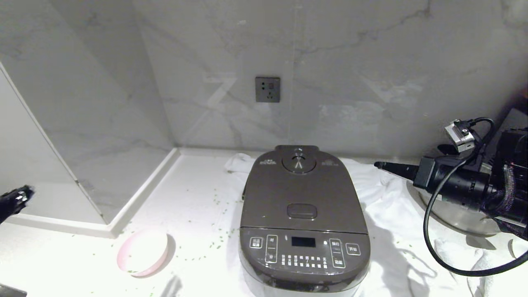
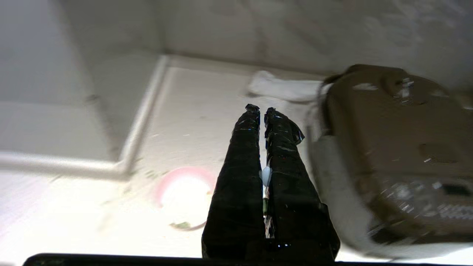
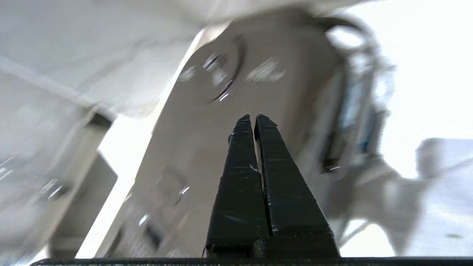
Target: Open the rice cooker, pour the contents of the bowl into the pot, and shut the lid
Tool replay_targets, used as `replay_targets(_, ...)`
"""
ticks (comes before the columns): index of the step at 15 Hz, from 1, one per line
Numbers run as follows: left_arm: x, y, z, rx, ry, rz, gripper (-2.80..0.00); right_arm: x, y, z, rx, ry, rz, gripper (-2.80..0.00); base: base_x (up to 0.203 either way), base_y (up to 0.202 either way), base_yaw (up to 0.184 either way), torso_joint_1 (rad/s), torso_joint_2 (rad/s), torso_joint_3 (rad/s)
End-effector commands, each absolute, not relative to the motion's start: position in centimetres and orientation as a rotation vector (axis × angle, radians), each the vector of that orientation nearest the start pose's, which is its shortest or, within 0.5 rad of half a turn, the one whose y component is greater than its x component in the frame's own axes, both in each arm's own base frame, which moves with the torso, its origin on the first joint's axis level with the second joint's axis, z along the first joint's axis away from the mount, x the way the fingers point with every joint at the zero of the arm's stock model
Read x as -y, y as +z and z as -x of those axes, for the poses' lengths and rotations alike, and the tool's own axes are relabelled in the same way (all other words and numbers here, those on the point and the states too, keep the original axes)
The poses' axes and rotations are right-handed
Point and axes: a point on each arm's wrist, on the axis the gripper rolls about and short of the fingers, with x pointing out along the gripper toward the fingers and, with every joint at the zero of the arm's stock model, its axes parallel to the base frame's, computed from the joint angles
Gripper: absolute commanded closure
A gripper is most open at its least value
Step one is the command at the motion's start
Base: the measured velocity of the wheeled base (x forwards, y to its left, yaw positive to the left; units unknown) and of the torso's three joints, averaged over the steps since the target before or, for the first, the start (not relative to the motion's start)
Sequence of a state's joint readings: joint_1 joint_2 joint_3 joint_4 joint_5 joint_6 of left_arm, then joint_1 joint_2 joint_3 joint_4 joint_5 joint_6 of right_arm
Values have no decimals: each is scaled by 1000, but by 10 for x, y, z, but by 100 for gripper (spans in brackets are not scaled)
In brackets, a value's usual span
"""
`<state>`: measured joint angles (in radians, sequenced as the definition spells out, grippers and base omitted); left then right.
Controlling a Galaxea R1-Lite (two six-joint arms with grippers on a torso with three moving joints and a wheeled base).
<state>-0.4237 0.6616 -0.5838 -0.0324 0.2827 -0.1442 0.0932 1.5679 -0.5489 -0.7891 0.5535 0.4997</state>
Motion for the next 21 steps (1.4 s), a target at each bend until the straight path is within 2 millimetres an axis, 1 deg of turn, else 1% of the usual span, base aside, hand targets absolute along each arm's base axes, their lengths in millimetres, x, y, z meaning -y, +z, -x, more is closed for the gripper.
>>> replay_targets(1, -10, 221, 10, 37, -42, 131, 0, -34, 180, -242, -337, 537, -516, 0, 0, 0, 0, 0, 0, 0)
replay_targets(3, -13, 206, 30, 67, 34, 73, 0, -33, 190, -233, -335, 520, -514, 0, 0, 0, 0, 0, 0, 0)
replay_targets(4, -13, 198, 30, 49, 85, 35, 0, -33, 195, -229, -343, 517, -516, 0, 0, 0, 0, 0, 0, 0)
replay_targets(5, -14, 195, 29, 37, 161, 27, 0, -32, 200, -225, -344, 515, -517, 0, 0, 0, 0, 0, 0, 0)
replay_targets(7, -14, 198, 31, 48, 247, 9, 0, -32, 207, -215, -342, 519, -516, 0, 0, 0, 0, 0, 0, 0)
replay_targets(9, -10, 205, 38, 73, 335, -58, 0, -32, 209, -214, -340, 520, -518, 0, 0, 0, 0, 0, 0, 0)
replay_targets(10, -7, 204, 46, 110, 320, -77, 0, -32, 209, -213, -339, 521, -518, 0, 0, 0, 0, 0, 0, 0)
replay_targets(11, -6, 196, 55, 150, 256, -85, 0, -32, 211, -211, -332, 523, -515, 0, 0, 0, 0, 0, 0, 0)
replay_targets(12, -4, 183, 62, 163, 195, -99, 0, -32, 213, -206, -322, 529, -511, 0, 0, 0, 0, 0, 0, 0)
replay_targets(13, -3, 165, 66, 153, 157, -118, 0, -33, 216, -199, -330, 539, -507, 0, 0, 0, 0, 0, 0, 0)
replay_targets(15, -3, 128, 53, 41, 126, -140, 0, -37, 219, -180, -394, 556, -491, 0, 0, 0, 0, 0, 0, 0)
replay_targets(17, -2, 101, 41, -68, 106, -141, 0, -45, 222, -166, -438, 608, -472, 0, 0, 0, 0, 0, 0, 0)
replay_targets(18, -2, 88, 36, -115, 98, -138, 0, -48, 220, -161, -467, 623, -470, 0, 0, 0, 0, 0, 0, 0)
replay_targets(20, -1, 81, 33, -130, 60, -49, 0, -50, 213, -159, -532, 618, -474, 0, 0, 0, 0, 0, 0, 0)
replay_targets(21, 0, 77, 32, -139, -2, -24, 0, -50, 208, -159, -581, 606, -476, 0, 0, 0, 0, 0, 0, 0)
